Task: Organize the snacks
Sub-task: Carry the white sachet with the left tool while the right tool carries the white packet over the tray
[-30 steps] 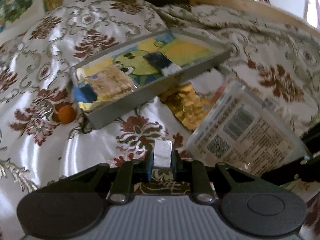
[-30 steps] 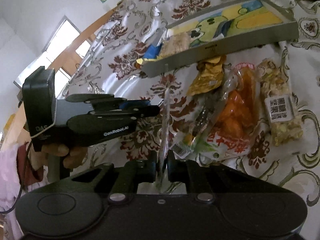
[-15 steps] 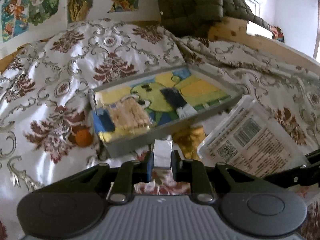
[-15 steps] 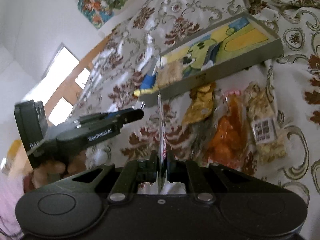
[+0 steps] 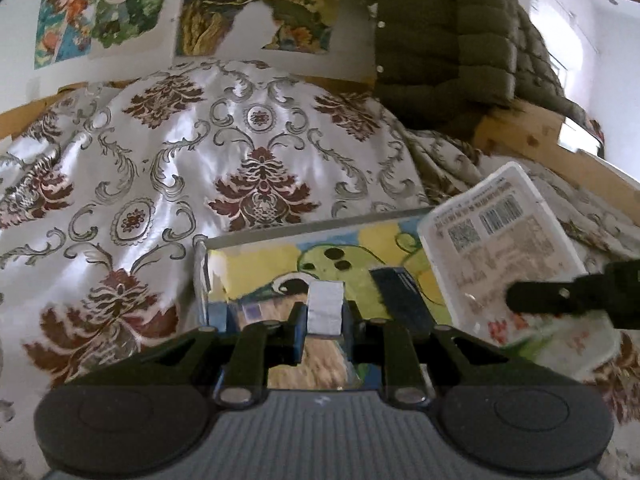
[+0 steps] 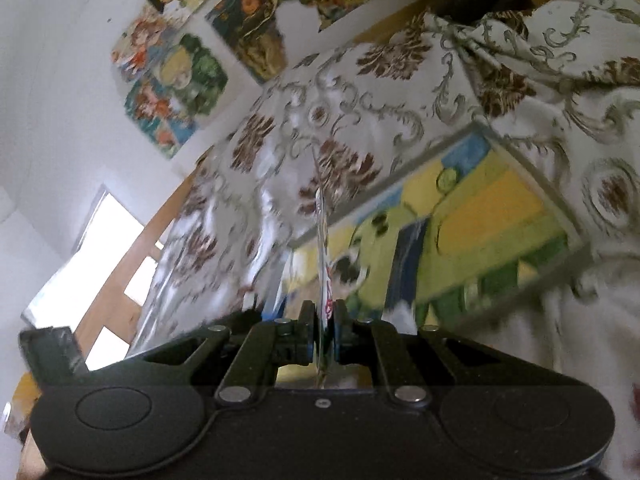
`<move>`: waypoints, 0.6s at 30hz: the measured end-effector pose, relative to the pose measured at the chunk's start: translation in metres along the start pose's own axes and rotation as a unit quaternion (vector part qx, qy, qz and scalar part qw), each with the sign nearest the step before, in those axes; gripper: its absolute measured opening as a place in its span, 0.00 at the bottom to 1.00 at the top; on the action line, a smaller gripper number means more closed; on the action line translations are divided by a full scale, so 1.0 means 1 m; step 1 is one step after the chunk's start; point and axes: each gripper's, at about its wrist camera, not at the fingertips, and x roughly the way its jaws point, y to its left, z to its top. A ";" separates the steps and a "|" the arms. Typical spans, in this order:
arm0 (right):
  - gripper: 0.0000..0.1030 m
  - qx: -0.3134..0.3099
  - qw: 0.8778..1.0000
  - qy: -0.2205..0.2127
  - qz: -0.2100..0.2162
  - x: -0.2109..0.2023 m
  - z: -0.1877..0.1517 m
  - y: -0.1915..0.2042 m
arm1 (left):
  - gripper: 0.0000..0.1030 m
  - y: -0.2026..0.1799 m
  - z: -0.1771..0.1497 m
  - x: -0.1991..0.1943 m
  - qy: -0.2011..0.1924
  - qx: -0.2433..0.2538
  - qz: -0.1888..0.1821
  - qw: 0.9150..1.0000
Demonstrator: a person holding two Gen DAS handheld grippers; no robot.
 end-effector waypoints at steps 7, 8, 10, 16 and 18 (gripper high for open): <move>0.09 0.033 0.999 0.000 -0.017 0.059 0.018 -0.018 | 0.21 0.014 -0.010 0.042 0.028 -0.016 0.035 0.999; 0.09 0.034 0.999 0.000 -0.019 0.065 0.019 -0.019 | 0.21 0.016 -0.013 0.045 0.034 -0.019 0.034 0.999; 0.09 0.032 0.999 0.004 -0.025 0.073 0.018 -0.020 | 0.21 0.020 -0.019 0.051 0.043 -0.032 0.029 0.998; 0.09 0.003 0.998 0.015 -0.060 0.084 0.016 -0.021 | 0.21 0.016 -0.024 0.057 0.050 -0.022 0.028 0.998; 0.13 0.001 0.997 0.019 -0.072 0.085 0.015 -0.023 | 0.22 0.015 -0.024 0.057 0.052 -0.024 0.028 0.998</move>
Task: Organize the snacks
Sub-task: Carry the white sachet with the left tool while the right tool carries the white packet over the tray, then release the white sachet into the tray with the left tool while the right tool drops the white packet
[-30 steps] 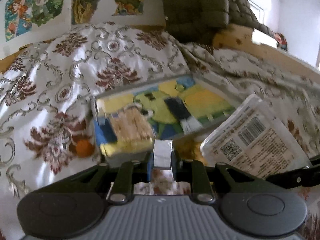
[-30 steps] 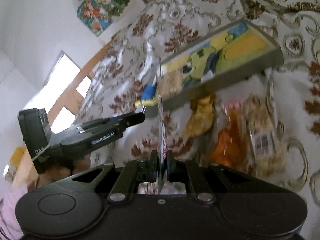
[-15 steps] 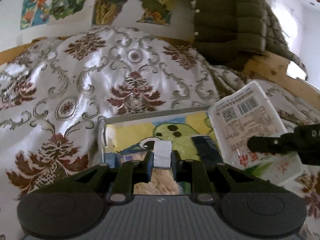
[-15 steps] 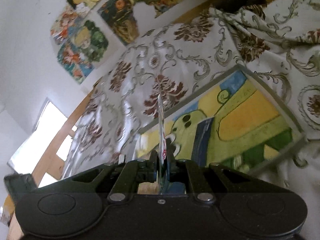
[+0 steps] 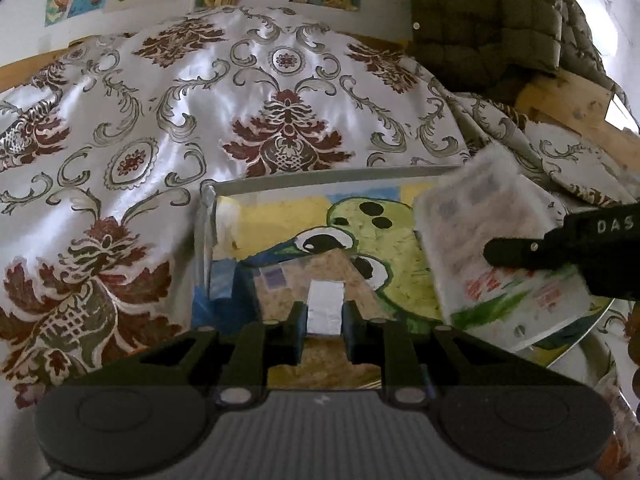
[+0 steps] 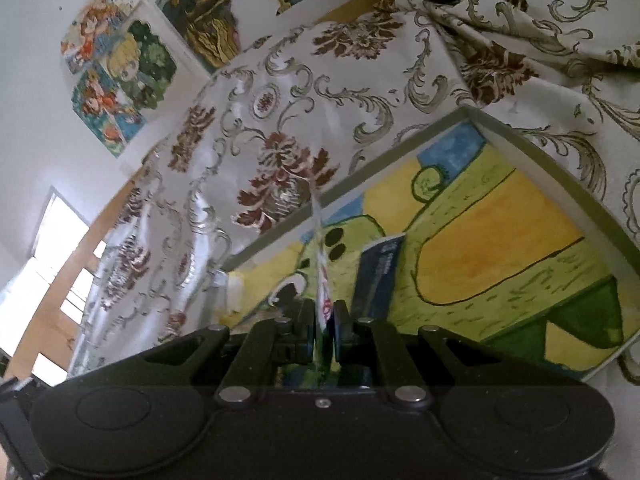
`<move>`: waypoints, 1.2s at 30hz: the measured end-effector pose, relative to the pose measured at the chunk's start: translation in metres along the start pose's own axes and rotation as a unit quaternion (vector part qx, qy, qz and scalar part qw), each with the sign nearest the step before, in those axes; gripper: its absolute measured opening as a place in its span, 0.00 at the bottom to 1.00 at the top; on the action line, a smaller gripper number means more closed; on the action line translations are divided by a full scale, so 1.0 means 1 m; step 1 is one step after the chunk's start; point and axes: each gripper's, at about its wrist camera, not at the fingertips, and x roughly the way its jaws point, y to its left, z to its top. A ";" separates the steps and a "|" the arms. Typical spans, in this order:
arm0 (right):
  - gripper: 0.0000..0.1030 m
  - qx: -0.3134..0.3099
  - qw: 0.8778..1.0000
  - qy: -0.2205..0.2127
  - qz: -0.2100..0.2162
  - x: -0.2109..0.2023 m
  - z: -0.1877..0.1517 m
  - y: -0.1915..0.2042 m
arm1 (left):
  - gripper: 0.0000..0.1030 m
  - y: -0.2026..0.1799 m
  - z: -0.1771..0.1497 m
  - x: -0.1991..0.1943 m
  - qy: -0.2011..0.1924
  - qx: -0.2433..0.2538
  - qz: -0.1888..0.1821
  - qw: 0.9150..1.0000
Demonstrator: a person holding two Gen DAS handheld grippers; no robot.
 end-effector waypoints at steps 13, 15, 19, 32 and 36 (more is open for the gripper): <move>0.45 -0.044 0.996 -0.001 -0.075 -0.024 -0.001 0.005 | 0.57 -0.013 0.000 -0.019 -0.017 -0.004 -0.006 1.000; 0.55 -0.051 0.996 -0.012 -0.077 -0.037 -0.001 0.007 | 0.64 -0.014 0.002 -0.028 -0.024 -0.008 -0.005 1.000; 0.67 -0.073 0.994 -0.034 -0.080 -0.067 -0.002 0.016 | 0.78 -0.016 0.006 -0.054 -0.046 -0.014 0.001 0.999; 0.97 -0.162 0.979 -0.104 -0.070 -0.170 -0.039 0.057 | 1.00 -0.027 -0.003 -0.156 -0.096 -0.007 0.030 0.995; 0.99 -0.190 0.973 -0.114 -0.067 -0.199 -0.059 0.068 | 1.00 -0.035 -0.014 -0.182 -0.105 0.001 0.033 0.994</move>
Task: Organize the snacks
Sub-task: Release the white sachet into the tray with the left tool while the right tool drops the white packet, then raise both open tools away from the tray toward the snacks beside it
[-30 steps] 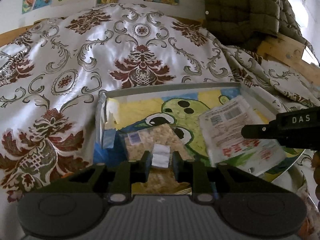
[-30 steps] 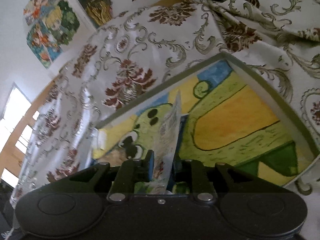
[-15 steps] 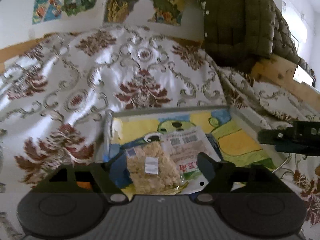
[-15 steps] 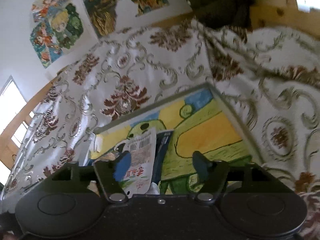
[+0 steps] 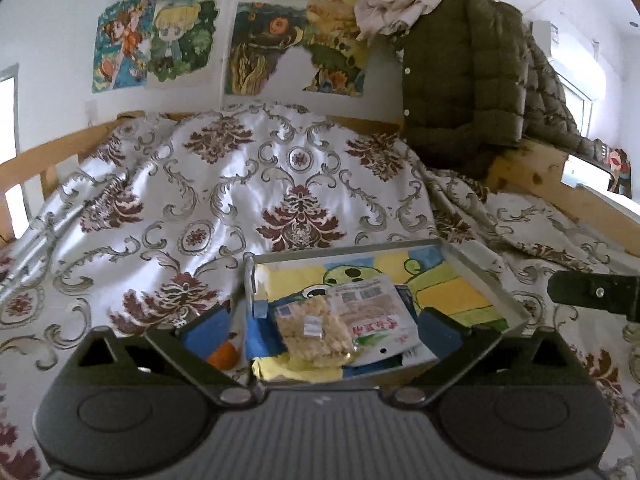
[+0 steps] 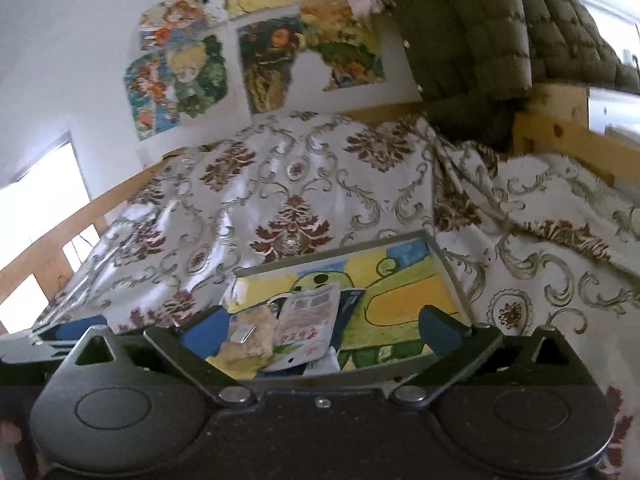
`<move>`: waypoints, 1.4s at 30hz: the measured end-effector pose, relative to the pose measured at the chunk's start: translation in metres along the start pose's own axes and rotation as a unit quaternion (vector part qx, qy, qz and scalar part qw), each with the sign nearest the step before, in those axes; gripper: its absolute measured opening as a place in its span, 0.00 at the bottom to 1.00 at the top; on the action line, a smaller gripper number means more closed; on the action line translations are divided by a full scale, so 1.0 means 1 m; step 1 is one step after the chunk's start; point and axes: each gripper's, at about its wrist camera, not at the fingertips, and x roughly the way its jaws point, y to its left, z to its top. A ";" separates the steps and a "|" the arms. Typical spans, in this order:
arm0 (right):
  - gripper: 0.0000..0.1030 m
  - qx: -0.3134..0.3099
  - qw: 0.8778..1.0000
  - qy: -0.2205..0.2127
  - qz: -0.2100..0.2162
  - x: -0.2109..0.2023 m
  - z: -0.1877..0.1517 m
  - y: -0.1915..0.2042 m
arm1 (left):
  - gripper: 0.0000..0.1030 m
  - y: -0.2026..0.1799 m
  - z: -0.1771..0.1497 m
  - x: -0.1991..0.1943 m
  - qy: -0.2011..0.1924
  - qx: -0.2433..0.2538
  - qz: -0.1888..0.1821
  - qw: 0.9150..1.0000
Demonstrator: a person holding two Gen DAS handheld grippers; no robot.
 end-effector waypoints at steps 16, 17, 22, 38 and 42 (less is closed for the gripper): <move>0.99 -0.022 0.999 -0.016 -0.032 -0.095 -0.048 0.009 | 1.00 -0.032 -0.044 -0.087 -0.011 0.032 0.011 0.999; 0.99 -0.022 0.999 -0.013 -0.035 -0.099 -0.052 0.009 | 1.00 -0.034 -0.048 -0.091 -0.008 0.033 0.010 0.999; 0.99 -0.011 0.999 0.014 -0.049 -0.116 -0.074 0.010 | 1.00 -0.042 -0.070 -0.110 0.016 0.030 0.001 0.999; 0.99 -0.036 0.996 0.038 -0.074 -0.158 -0.111 0.029 | 1.00 -0.039 -0.109 -0.149 0.053 0.003 0.022 0.998; 0.99 -0.042 0.995 0.041 -0.077 -0.164 -0.115 0.034 | 1.00 -0.035 -0.113 -0.156 0.059 -0.007 0.029 0.998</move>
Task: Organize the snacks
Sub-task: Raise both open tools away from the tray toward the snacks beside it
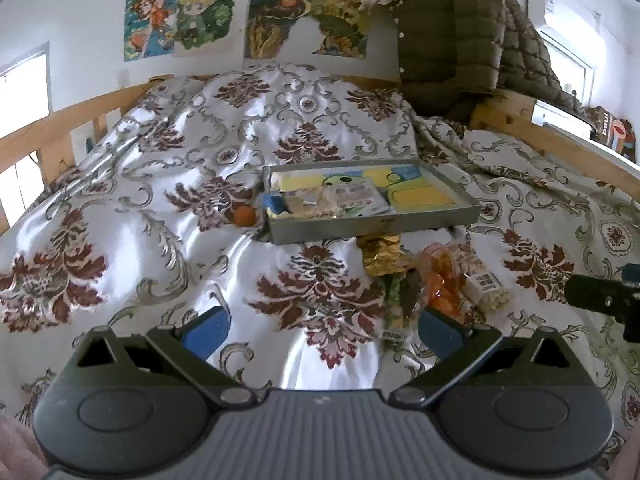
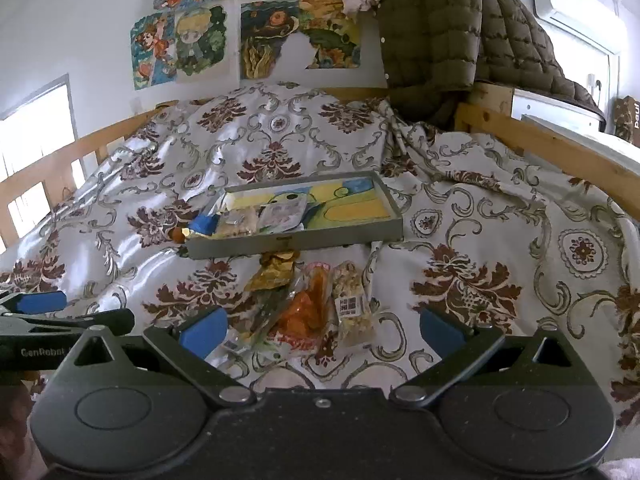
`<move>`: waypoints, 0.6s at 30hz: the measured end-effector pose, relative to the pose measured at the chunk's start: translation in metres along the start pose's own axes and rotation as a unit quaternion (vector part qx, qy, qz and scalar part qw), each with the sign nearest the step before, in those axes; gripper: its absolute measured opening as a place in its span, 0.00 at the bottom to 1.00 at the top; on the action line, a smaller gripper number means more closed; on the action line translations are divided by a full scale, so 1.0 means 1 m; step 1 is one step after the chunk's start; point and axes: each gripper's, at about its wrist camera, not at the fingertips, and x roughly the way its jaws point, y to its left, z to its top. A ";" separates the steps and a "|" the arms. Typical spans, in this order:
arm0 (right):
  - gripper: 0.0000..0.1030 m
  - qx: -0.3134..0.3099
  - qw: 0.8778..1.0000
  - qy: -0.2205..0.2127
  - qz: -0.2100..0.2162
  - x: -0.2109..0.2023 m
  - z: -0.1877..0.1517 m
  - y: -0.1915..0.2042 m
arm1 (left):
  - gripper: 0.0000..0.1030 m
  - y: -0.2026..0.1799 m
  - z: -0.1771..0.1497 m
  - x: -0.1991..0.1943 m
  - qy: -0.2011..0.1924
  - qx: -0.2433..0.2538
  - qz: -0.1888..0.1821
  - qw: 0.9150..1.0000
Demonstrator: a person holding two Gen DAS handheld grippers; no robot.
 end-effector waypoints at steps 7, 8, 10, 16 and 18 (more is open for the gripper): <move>0.99 -0.005 0.999 0.036 -0.008 0.000 -0.010 0.004 | 1.00 0.003 -0.005 -0.004 0.022 -0.008 0.011 1.000; 0.99 -0.006 0.999 0.041 -0.009 0.001 -0.012 0.004 | 1.00 0.003 -0.007 -0.003 0.025 -0.008 0.014 1.000; 0.99 -0.010 0.999 0.047 -0.010 0.002 -0.013 0.006 | 1.00 0.003 -0.009 -0.002 0.032 -0.006 0.018 0.999; 0.99 -0.017 0.998 0.057 -0.011 0.007 -0.013 0.008 | 1.00 0.001 -0.010 0.003 0.058 0.009 0.032 0.998; 0.99 -0.018 0.998 0.062 -0.010 0.009 -0.013 0.008 | 1.00 0.001 -0.010 0.005 0.063 0.011 0.040 0.997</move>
